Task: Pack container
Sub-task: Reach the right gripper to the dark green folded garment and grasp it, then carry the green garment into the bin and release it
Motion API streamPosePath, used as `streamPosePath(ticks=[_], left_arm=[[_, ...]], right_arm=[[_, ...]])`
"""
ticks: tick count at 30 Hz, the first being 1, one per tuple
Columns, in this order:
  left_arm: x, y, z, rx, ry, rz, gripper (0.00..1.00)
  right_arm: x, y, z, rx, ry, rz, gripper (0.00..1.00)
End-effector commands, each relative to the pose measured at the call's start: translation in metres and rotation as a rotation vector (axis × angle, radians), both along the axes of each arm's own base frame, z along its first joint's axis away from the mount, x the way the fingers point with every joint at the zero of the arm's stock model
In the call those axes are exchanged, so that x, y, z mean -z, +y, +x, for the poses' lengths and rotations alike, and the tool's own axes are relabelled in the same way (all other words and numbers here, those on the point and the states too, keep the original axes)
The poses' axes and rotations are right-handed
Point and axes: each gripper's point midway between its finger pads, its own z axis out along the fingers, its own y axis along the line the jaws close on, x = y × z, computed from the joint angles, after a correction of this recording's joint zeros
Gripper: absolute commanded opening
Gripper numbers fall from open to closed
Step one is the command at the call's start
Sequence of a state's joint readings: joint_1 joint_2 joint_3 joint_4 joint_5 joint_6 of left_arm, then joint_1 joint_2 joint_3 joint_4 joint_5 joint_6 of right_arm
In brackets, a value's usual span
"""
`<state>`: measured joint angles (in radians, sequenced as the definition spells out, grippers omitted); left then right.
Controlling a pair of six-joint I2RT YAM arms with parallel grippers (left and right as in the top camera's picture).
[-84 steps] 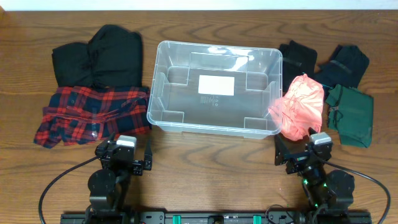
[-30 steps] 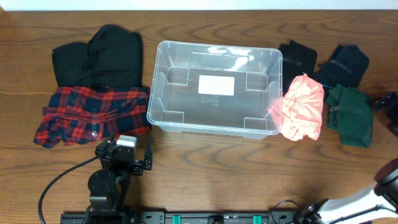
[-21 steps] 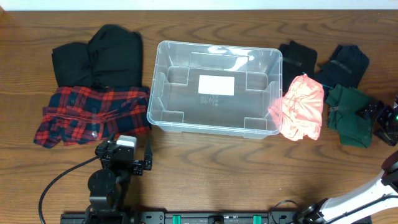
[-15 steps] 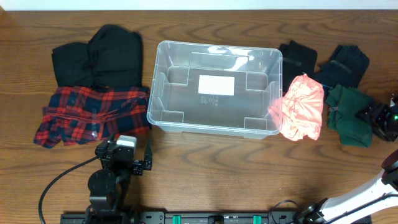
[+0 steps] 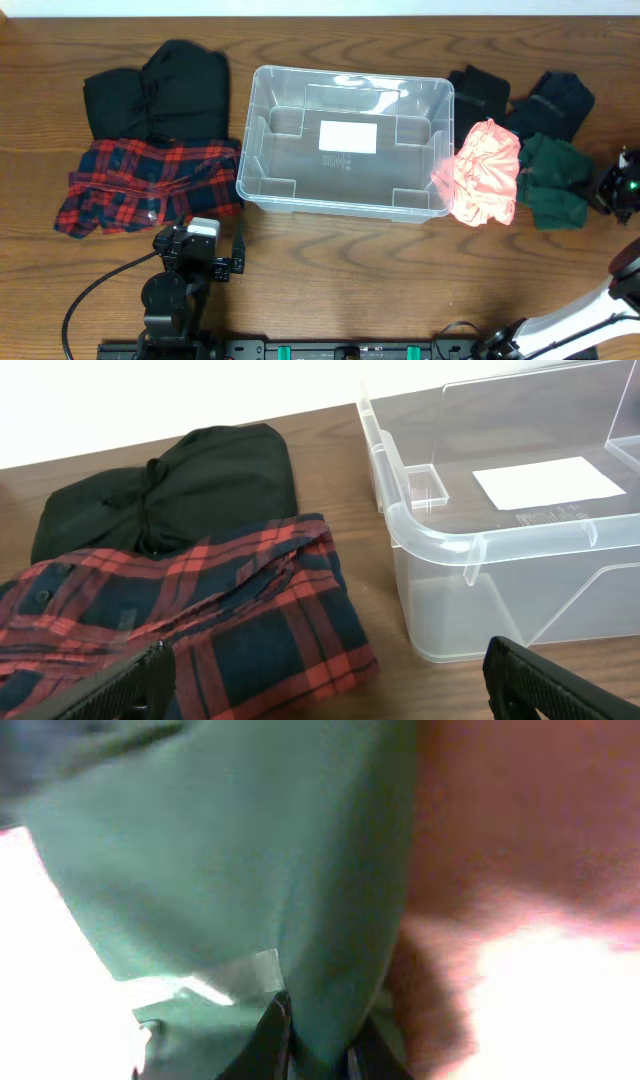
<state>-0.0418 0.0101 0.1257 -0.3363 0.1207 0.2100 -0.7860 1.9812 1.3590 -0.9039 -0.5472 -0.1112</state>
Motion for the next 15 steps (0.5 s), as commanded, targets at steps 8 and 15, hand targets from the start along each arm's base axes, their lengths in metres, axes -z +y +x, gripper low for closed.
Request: streamPosePath(ticks=[8, 15], left_arm=[[0.010, 0.001, 0.000, -0.003, 0.020, -0.004, 0.98], [0.010, 0.001, 0.000, -0.003, 0.020, -0.004, 0.98]], right_arm=[[-0.145, 0.099, 0.050, -0.187, -0.316, -0.153, 0.06], [-0.238, 0.211, 0.054, -0.356, -0.580, -0.206, 0.01]])
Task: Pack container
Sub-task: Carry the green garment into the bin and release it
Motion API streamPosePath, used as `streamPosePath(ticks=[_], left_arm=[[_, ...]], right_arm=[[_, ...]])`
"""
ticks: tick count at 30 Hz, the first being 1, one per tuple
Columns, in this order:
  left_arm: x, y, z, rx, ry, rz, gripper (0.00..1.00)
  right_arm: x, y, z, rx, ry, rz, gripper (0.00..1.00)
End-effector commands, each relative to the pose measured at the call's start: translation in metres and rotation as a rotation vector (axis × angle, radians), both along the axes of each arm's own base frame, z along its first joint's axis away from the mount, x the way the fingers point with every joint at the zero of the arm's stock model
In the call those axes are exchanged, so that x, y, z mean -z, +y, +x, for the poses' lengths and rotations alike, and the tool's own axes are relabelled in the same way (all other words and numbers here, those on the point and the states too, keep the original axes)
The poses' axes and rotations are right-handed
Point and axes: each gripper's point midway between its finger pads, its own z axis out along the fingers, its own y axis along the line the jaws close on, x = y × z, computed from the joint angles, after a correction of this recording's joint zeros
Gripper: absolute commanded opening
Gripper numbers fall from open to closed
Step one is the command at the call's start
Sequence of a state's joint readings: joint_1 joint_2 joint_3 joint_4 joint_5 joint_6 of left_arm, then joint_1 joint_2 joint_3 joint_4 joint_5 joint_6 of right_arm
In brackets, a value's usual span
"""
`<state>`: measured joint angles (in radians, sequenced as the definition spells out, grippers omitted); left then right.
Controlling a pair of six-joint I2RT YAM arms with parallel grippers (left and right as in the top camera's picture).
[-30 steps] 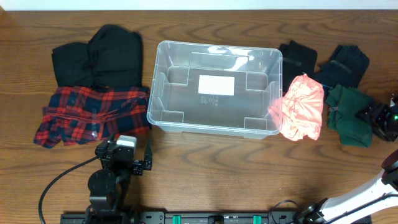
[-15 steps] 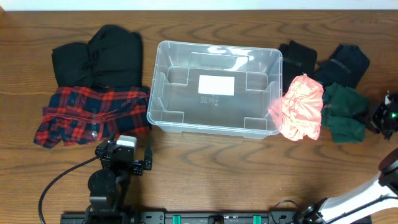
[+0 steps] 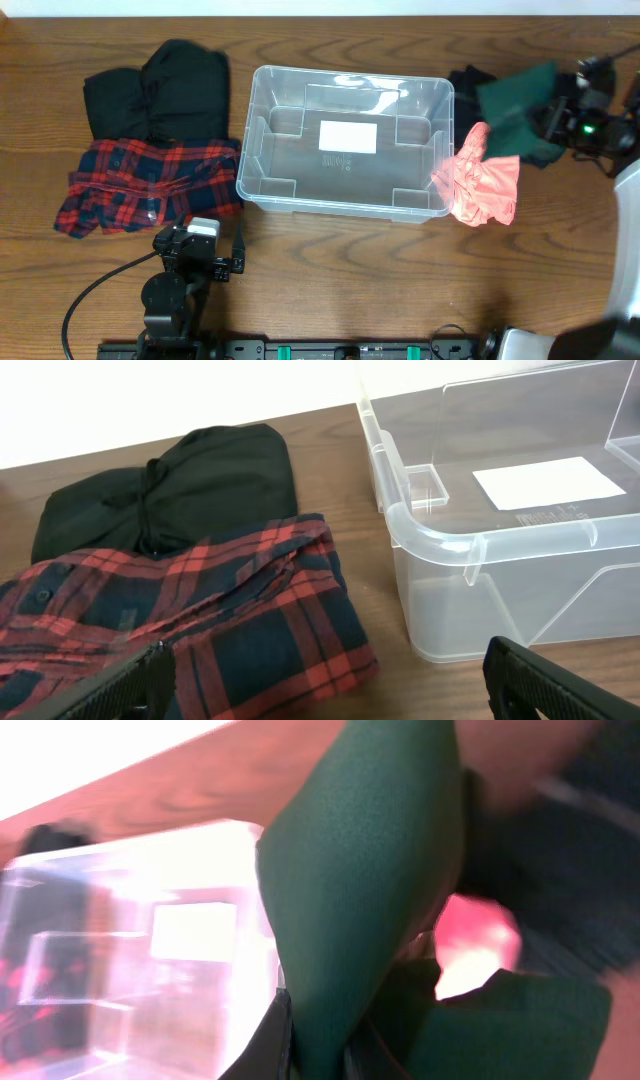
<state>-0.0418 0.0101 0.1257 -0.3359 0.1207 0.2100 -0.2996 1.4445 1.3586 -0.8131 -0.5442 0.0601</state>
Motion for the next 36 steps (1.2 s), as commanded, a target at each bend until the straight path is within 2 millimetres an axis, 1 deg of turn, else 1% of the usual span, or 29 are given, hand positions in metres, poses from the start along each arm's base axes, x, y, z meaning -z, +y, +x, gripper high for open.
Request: streamPosePath(ticks=[1, 4, 6, 7, 9, 11, 13, 17, 19, 22, 25, 28, 31, 32, 34, 36], left_arm=[[0.010, 0.001, 0.000, -0.003, 0.021, -0.004, 0.98], [0.010, 0.001, 0.000, -0.003, 0.021, -0.004, 0.98], [0.010, 0.001, 0.000, -0.003, 0.021, -0.004, 0.98], [0.010, 0.001, 0.000, -0.003, 0.021, -0.004, 0.98], [0.010, 0.001, 0.000, -0.003, 0.021, -0.004, 0.98], [0.010, 0.001, 0.000, -0.003, 0.021, -0.004, 0.98], [0.010, 0.001, 0.000, -0.003, 0.021, -0.004, 0.98], [0.010, 0.001, 0.000, -0.003, 0.021, -0.004, 0.98], [0.010, 0.001, 0.000, -0.003, 0.021, -0.004, 0.98], [0.010, 0.001, 0.000, -0.003, 0.021, -0.004, 0.98], [0.010, 0.001, 0.000, -0.003, 0.021, -0.004, 0.98], [0.010, 0.001, 0.000, -0.003, 0.021, -0.004, 0.98], [0.010, 0.001, 0.000, -0.003, 0.021, -0.004, 0.98], [0.010, 0.001, 0.000, -0.003, 0.021, -0.004, 0.98], [0.010, 0.001, 0.000, -0.003, 0.021, -0.004, 0.98], [0.010, 0.001, 0.000, -0.003, 0.021, -0.004, 0.98]], right_arm=[[-0.050, 0.056, -0.006, -0.076, -0.123, 0.043, 0.01], [-0.075, 0.102, -0.007, -0.154, -0.199, 0.093, 0.01], [-0.085, 0.128, -0.007, -0.199, -0.227, 0.129, 0.01], [-0.088, 0.144, -0.007, -0.222, -0.232, 0.155, 0.01], [-0.088, 0.164, -0.005, -0.236, -0.221, 0.194, 0.01], [-0.074, 0.175, 0.000, -0.158, -0.145, 0.229, 0.01], [-0.053, 0.181, 0.006, -0.047, -0.040, 0.262, 0.01], [-0.012, 0.201, 0.011, 0.027, 0.104, 0.289, 0.01], [0.012, 0.206, 0.014, 0.061, 0.169, 0.283, 0.01], [0.048, 0.206, 0.014, 0.108, 0.262, 0.270, 0.01], [0.087, 0.203, 0.008, 0.159, 0.360, 0.261, 0.01], [0.115, 0.199, 0.002, 0.187, 0.399, 0.256, 0.01], [0.134, 0.195, 0.002, 0.202, 0.374, 0.255, 0.01], [0.138, 0.192, 0.001, 0.208, 0.376, 0.251, 0.05], [0.141, 0.187, 0.002, 0.191, 0.358, 0.214, 0.17], [0.130, 0.184, 0.006, 0.139, 0.293, 0.166, 0.28]])
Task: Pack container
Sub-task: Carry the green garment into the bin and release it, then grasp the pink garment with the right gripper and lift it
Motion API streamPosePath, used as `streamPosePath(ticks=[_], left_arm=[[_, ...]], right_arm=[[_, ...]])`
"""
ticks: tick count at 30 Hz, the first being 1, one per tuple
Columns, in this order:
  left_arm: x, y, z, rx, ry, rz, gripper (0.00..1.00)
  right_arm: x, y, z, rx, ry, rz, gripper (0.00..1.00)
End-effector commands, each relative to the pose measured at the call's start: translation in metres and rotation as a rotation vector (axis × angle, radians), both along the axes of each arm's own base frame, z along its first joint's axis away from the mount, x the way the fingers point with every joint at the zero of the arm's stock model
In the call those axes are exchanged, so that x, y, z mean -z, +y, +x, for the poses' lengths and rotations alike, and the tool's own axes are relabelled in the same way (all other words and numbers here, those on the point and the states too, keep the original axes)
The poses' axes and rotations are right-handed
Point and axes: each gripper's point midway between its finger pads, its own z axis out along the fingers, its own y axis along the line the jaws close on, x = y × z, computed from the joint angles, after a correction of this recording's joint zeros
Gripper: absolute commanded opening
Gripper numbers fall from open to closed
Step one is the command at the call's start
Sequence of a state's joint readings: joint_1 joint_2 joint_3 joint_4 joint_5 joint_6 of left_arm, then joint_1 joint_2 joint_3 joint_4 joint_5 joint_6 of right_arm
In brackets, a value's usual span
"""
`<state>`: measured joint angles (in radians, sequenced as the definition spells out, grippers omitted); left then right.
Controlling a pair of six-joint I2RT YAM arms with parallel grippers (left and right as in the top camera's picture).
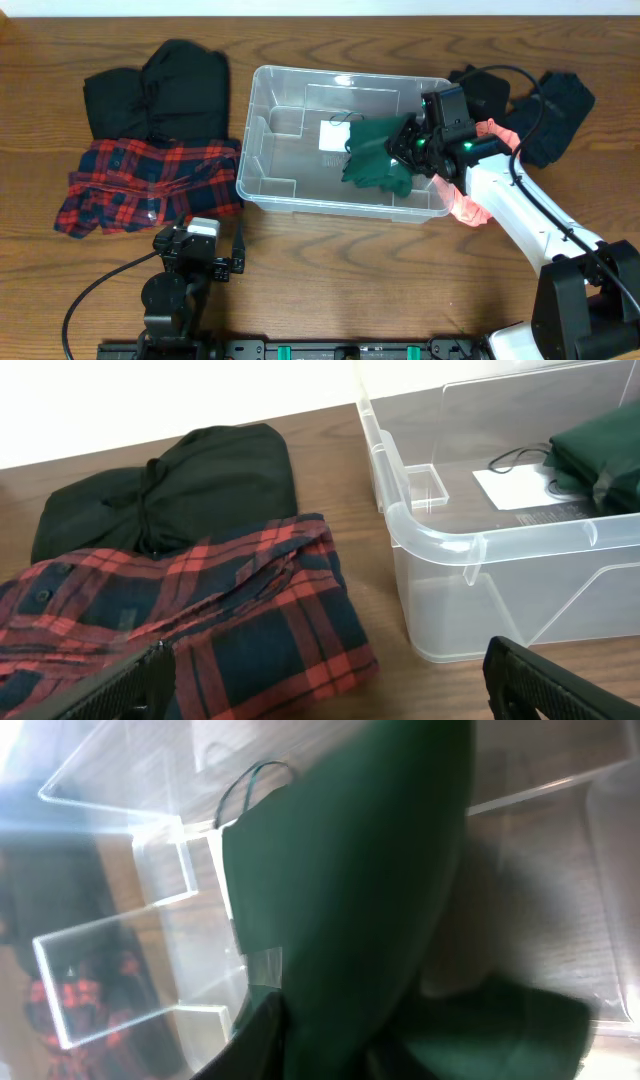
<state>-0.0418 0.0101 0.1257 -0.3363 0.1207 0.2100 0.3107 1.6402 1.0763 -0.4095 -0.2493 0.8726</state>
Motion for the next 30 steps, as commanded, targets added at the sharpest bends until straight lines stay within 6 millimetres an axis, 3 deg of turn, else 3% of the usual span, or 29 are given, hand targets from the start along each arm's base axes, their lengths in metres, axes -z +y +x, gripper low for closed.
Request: streamPosePath(ticks=[1, 4, 6, 9, 14, 20, 22, 25, 27, 30], left_arm=[[0.010, 0.001, 0.000, -0.003, 0.020, -0.004, 0.98], [0.010, 0.001, 0.000, -0.003, 0.020, -0.004, 0.98], [0.010, 0.001, 0.000, -0.003, 0.020, -0.004, 0.98], [0.010, 0.001, 0.000, -0.003, 0.020, -0.004, 0.98], [0.010, 0.001, 0.000, -0.003, 0.020, -0.004, 0.98], [0.010, 0.001, 0.000, -0.003, 0.020, -0.004, 0.98], [0.010, 0.001, 0.000, -0.003, 0.020, -0.004, 0.98], [0.010, 0.001, 0.000, -0.003, 0.020, -0.004, 0.98], [0.010, 0.001, 0.000, -0.003, 0.020, -0.004, 0.98], [0.010, 0.001, 0.000, -0.003, 0.020, -0.004, 0.98]], right_arm=[[-0.023, -0.009, 0.012, -0.056, -0.127, -0.072, 0.32], [-0.064, -0.026, 0.019, -0.070, -0.261, -0.172, 0.49], [-0.092, -0.048, 0.018, -0.015, -0.318, -0.228, 0.58], [-0.123, -0.084, 0.008, 0.056, -0.368, -0.270, 0.57], [-0.132, -0.145, -0.012, 0.170, -0.320, -0.309, 0.66], [-0.089, -0.207, -0.032, 0.256, -0.125, -0.379, 0.80], [-0.066, -0.230, -0.034, 0.274, -0.052, -0.401, 0.89], [-0.029, -0.259, -0.038, 0.297, 0.067, -0.403, 0.93], [-0.005, -0.269, -0.039, 0.282, 0.127, -0.373, 0.94], [0.031, -0.268, -0.038, 0.210, 0.192, -0.302, 0.92]])
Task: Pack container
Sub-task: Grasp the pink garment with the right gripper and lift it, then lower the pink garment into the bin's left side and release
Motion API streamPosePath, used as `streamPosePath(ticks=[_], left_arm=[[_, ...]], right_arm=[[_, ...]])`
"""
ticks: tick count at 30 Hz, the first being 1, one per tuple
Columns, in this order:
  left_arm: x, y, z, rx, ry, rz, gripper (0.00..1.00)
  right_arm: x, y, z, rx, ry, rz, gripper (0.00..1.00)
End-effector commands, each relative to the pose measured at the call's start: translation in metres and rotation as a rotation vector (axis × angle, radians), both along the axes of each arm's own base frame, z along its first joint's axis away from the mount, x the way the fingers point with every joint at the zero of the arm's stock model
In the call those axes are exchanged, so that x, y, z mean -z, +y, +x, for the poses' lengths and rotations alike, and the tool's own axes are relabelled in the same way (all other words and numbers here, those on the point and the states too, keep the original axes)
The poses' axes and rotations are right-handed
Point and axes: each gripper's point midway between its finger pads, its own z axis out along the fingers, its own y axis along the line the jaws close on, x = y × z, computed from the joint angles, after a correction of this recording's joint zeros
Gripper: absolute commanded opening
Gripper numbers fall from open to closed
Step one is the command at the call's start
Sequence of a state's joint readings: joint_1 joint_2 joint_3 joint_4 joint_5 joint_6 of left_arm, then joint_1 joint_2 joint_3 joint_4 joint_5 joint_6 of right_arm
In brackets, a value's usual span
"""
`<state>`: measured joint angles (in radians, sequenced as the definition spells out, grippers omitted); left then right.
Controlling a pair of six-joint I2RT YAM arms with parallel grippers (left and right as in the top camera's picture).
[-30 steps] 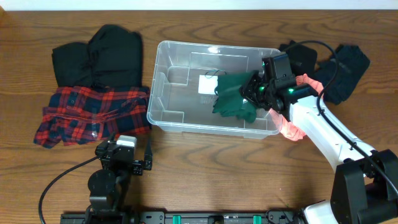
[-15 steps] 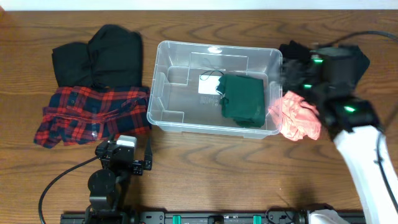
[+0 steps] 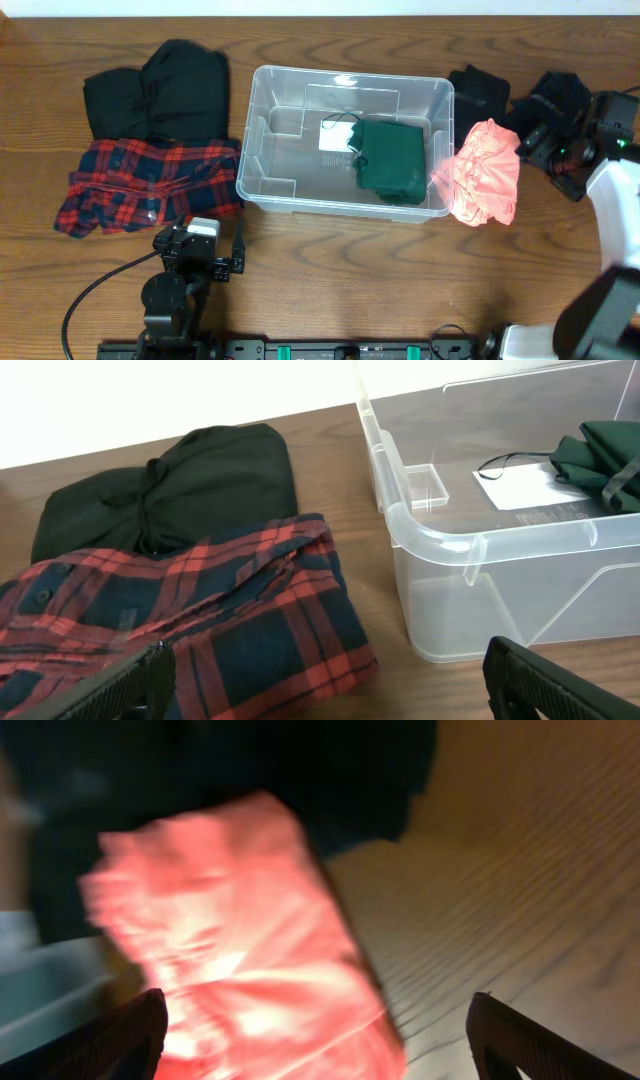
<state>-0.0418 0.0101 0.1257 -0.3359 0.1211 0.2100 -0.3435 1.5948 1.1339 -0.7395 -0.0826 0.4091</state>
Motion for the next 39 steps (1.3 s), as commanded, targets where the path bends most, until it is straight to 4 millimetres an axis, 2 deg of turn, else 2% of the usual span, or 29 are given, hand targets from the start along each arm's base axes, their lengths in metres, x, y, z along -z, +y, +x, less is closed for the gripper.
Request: streamPosePath(ticks=[1, 4, 6, 10, 14, 18, 20, 22, 25, 27, 30, 33, 36, 39], left_arm=[[0.010, 0.001, 0.000, -0.003, 0.021, -0.004, 0.98], [0.010, 0.001, 0.000, -0.003, 0.021, -0.004, 0.98], [0.010, 0.001, 0.000, -0.003, 0.021, -0.004, 0.98], [0.010, 0.001, 0.000, -0.003, 0.021, -0.004, 0.98], [0.010, 0.001, 0.000, -0.003, 0.021, -0.004, 0.98], [0.010, 0.001, 0.000, -0.003, 0.021, -0.004, 0.98], [0.010, 0.001, 0.000, -0.003, 0.021, -0.004, 0.98], [0.010, 0.001, 0.000, -0.003, 0.021, -0.004, 0.98], [0.010, 0.001, 0.000, -0.003, 0.021, -0.004, 0.98], [0.010, 0.001, 0.000, -0.003, 0.021, -0.004, 0.98], [0.010, 0.001, 0.000, -0.003, 0.021, -0.004, 0.98], [0.010, 0.001, 0.000, -0.003, 0.021, -0.004, 0.98], [0.010, 0.001, 0.000, -0.003, 0.021, -0.004, 0.98], [0.010, 0.001, 0.000, -0.003, 0.021, -0.004, 0.98]], right_arm=[[0.038, 0.009, -0.002, -0.112, 0.070, 0.089, 0.92], [0.070, 0.026, 0.002, -0.210, 0.098, 0.183, 0.89], [0.083, 0.041, 0.009, -0.288, 0.072, 0.259, 0.88], [0.104, 0.051, 0.016, -0.312, 0.058, 0.336, 0.82], [0.110, 0.059, 0.016, -0.340, 0.047, 0.386, 0.45], [0.095, 0.059, 0.017, -0.348, 0.025, 0.371, 0.25], [0.077, 0.058, 0.020, -0.354, -0.009, 0.350, 0.18], [0.050, 0.058, 0.021, -0.363, -0.057, 0.321, 0.11], [-0.004, 0.061, 0.019, -0.381, -0.158, 0.262, 0.04], [-0.051, 0.072, 0.016, -0.413, -0.269, 0.230, 0.01], [-0.117, 0.100, 0.008, -0.469, -0.447, 0.222, 0.01], [-0.167, 0.134, -0.003, -0.528, -0.592, 0.236, 0.01], [-0.201, 0.171, -0.011, -0.603, -0.694, 0.261, 0.01], [-0.221, 0.215, -0.012, -0.674, -0.753, 0.343, 0.01]])
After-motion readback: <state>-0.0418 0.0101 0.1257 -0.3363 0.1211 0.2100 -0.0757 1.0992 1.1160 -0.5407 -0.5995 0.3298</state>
